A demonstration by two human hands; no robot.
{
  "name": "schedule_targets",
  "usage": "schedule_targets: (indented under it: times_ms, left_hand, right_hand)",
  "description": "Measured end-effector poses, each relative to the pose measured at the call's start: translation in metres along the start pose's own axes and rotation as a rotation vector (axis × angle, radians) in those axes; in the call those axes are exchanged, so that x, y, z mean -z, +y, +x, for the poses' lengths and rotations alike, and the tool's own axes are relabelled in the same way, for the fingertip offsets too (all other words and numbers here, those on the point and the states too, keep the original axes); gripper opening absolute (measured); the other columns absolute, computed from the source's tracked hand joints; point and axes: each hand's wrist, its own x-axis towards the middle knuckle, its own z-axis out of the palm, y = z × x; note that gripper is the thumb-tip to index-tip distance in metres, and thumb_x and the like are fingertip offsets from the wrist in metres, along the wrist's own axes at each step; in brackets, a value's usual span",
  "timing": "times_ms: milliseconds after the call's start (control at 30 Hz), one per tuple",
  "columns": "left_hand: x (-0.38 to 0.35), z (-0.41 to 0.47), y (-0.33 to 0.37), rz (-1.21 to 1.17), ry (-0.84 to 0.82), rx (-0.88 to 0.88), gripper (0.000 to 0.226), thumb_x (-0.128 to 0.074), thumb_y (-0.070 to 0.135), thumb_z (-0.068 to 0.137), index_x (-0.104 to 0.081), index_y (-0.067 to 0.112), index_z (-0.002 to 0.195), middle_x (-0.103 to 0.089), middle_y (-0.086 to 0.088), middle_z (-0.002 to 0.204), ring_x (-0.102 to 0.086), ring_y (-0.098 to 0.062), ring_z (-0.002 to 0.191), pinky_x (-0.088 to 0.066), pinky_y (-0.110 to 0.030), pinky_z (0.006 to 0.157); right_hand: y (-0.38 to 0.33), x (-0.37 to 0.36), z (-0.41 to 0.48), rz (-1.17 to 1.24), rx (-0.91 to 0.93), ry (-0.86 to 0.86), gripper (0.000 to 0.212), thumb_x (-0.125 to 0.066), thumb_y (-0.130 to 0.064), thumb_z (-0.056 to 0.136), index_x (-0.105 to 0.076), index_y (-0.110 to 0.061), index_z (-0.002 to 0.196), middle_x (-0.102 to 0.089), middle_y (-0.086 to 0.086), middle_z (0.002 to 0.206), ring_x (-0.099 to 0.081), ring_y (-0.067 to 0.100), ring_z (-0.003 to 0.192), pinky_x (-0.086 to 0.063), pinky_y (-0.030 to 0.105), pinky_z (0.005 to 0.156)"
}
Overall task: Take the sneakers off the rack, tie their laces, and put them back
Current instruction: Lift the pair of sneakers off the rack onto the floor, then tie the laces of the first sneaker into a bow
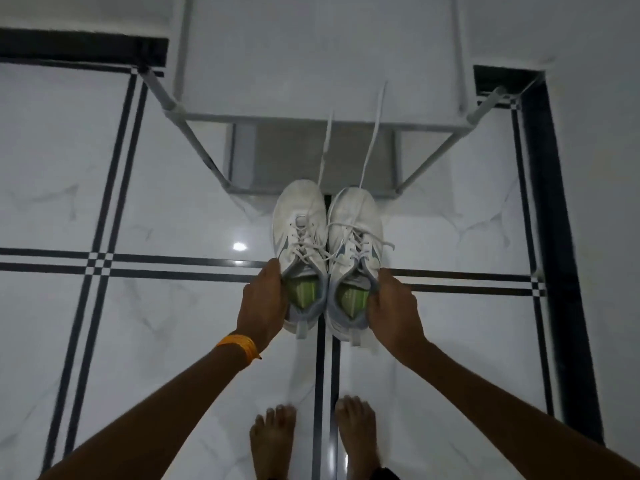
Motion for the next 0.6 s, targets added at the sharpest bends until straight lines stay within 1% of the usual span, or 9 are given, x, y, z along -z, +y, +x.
schedule_targets:
  times_ms: [100,167,233,300,400,467,533,567,600]
  left_hand:
    - [-0.049,0.024,-0.038,0.037,0.027,-0.061,0.024,-0.047,0.022,0.097,-0.053,0.005,0.112,-0.066,-0.013,0.102,-0.065,-0.028,0.090,-0.055,-0.036,0.080]
    - [-0.080,0.041,-0.062,0.059,0.048,-0.073,0.019,-0.047,0.016,0.097,-0.053,0.003,0.108,-0.066,-0.016,0.098,-0.064,-0.031,0.087,-0.051,-0.035,0.075]
    - [-0.111,0.059,-0.090,0.087,0.072,-0.107,0.013,-0.048,0.010,0.095,-0.053,0.001,0.103,-0.065,-0.017,0.093,-0.063,-0.033,0.082,-0.049,-0.036,0.069]
    - [-0.128,0.069,-0.110,0.097,0.095,-0.129,0.010,-0.048,0.008,0.095,-0.052,0.001,0.099,-0.064,-0.017,0.087,-0.062,-0.032,0.075,-0.044,-0.033,0.063]
    - [-0.151,0.079,-0.142,0.090,0.137,-0.183,0.009,-0.048,0.010,0.095,-0.052,0.003,0.096,-0.063,-0.013,0.082,-0.057,-0.026,0.068,-0.040,-0.030,0.059]
    - [-0.155,0.082,-0.153,0.080,0.170,-0.206,0.009,-0.049,0.015,0.096,-0.051,0.006,0.094,-0.061,-0.008,0.078,-0.053,-0.021,0.064,-0.033,-0.022,0.054]
    - [-0.153,0.083,-0.155,0.053,0.174,-0.195,0.016,-0.050,0.028,0.096,-0.052,0.012,0.094,-0.058,0.000,0.072,-0.051,-0.016,0.062,-0.029,-0.017,0.051]
    - [-0.151,0.081,-0.156,0.046,0.156,-0.184,0.024,-0.048,0.038,0.096,-0.054,0.015,0.097,-0.059,0.003,0.070,-0.054,-0.014,0.062,-0.032,-0.019,0.052]
    - [-0.147,0.078,-0.157,0.058,0.153,-0.187,0.034,-0.043,0.050,0.095,-0.056,0.019,0.101,-0.061,0.004,0.070,-0.056,-0.013,0.064,-0.036,-0.022,0.054]
  right_hand:
    - [0.029,-0.046,0.027,-0.024,0.017,0.011,0.020,-0.050,-0.004,0.092,-0.054,0.000,0.111,-0.064,0.016,0.102,-0.062,0.029,0.092,-0.035,0.025,0.068]
    - [0.047,-0.077,0.047,-0.033,0.036,0.004,0.018,-0.050,-0.004,0.091,-0.055,0.001,0.108,-0.064,0.017,0.101,-0.062,0.029,0.089,-0.036,0.025,0.067]
    - [0.063,-0.107,0.067,-0.034,0.066,0.021,0.014,-0.051,-0.004,0.091,-0.056,0.001,0.104,-0.064,0.016,0.097,-0.059,0.024,0.080,-0.038,0.027,0.064]
    - [0.073,-0.124,0.079,-0.046,0.093,0.022,0.012,-0.051,-0.005,0.092,-0.056,0.001,0.100,-0.064,0.016,0.093,-0.054,0.021,0.073,-0.037,0.026,0.061]
    - [0.090,-0.159,0.088,-0.048,0.127,0.072,0.011,-0.051,-0.008,0.092,-0.056,0.000,0.099,-0.063,0.016,0.091,-0.059,0.026,0.077,-0.035,0.026,0.062]
    - [0.095,-0.172,0.088,-0.057,0.118,0.084,0.013,-0.051,-0.012,0.093,-0.055,-0.004,0.102,-0.059,0.010,0.091,-0.057,0.023,0.079,-0.036,0.027,0.065]
    - [0.096,-0.172,0.090,-0.104,0.117,0.045,0.019,-0.053,-0.021,0.093,-0.053,-0.007,0.106,-0.060,0.009,0.096,-0.060,0.024,0.085,-0.038,0.028,0.066]
    - [0.094,-0.165,0.091,-0.172,0.120,0.026,0.028,-0.054,-0.029,0.093,-0.050,-0.009,0.112,-0.061,0.010,0.101,-0.063,0.027,0.091,-0.042,0.030,0.067]
    - [0.092,-0.157,0.093,-0.273,0.123,0.027,0.044,-0.054,-0.040,0.092,-0.045,-0.010,0.124,-0.059,0.010,0.110,-0.063,0.030,0.099,-0.046,0.032,0.069]
